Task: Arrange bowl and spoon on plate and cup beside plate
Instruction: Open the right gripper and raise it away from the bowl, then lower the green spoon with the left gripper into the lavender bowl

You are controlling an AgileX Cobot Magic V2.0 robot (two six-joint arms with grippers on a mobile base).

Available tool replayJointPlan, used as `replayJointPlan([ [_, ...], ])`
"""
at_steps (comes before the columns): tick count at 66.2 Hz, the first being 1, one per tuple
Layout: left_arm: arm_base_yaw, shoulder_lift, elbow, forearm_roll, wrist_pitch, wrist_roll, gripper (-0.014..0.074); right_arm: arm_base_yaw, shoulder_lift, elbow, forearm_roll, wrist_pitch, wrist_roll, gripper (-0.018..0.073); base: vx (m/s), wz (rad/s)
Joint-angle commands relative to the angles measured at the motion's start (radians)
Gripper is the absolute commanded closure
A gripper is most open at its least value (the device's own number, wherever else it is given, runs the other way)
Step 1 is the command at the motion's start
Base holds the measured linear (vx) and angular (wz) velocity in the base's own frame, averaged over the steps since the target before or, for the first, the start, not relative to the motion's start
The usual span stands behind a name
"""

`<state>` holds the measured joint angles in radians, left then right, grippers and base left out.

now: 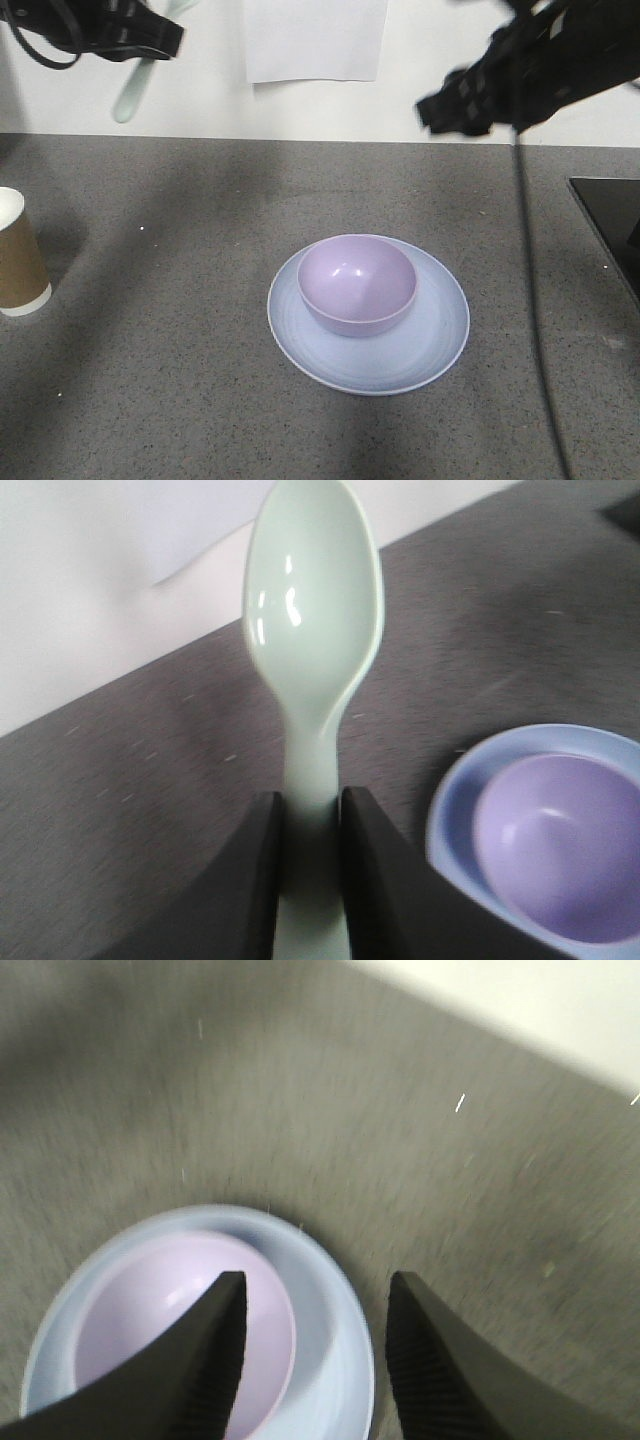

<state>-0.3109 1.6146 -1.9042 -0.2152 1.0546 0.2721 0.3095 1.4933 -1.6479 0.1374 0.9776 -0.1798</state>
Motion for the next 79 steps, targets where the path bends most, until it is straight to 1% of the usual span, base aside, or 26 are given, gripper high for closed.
replayJointPlan([
  [1,-0.041,-0.026,-0.031,-0.070,-0.072,0.043,0.0593,-0.005,-0.128,-0.027,-0.006,-0.100,0.008,0.0229,0.00,0.00],
  [9,-0.081,0.021,-0.031,-0.088,-0.071,0.054,0.0593,-0.005,-0.242,-0.027,-0.015,-0.118,0.005,0.0229,0.00,0.00],
  [18,-0.127,0.092,-0.031,-0.088,-0.032,0.072,0.0593,-0.005,-0.347,-0.027,-0.066,-0.103,0.005,0.0232,0.00,0.00],
  [28,-0.188,0.169,-0.031,-0.087,0.048,0.175,0.0593,-0.005,-0.435,-0.027,-0.137,-0.061,0.006,0.0232,0.00,0.00],
  [33,-0.220,0.203,-0.031,-0.077,0.079,0.211,0.0593,-0.005,-0.460,-0.027,-0.171,-0.029,0.013,0.0232,0.00,0.00],
  [35,-0.234,0.216,-0.031,-0.061,0.089,0.215,0.0593,-0.005,-0.465,-0.027,-0.183,-0.015,0.016,0.0232,0.00,0.00],
  [43,-0.273,0.249,-0.031,0.022,0.124,0.213,0.0593,-0.005,-0.486,-0.023,-0.212,0.025,0.017,0.0232,0.00,0.00],
  [49,-0.295,0.272,-0.031,0.066,0.162,0.213,0.0593,-0.005,-0.488,-0.023,-0.217,0.037,0.017,0.0232,0.00,0.00],
  [58,-0.320,0.293,-0.031,0.074,0.189,0.213,0.0593,-0.005,-0.488,-0.023,-0.211,0.040,0.017,0.0232,0.00,0.00],
  [70,-0.335,0.305,-0.031,0.080,0.177,0.215,0.0593,-0.005,-0.488,-0.023,-0.211,0.050,0.017,0.0232,0.00,0.00],
  [79,-0.343,0.318,-0.031,0.124,0.181,0.213,0.0593,-0.005,-0.488,-0.023,-0.211,0.058,0.017,0.0232,0.00,0.00],
])
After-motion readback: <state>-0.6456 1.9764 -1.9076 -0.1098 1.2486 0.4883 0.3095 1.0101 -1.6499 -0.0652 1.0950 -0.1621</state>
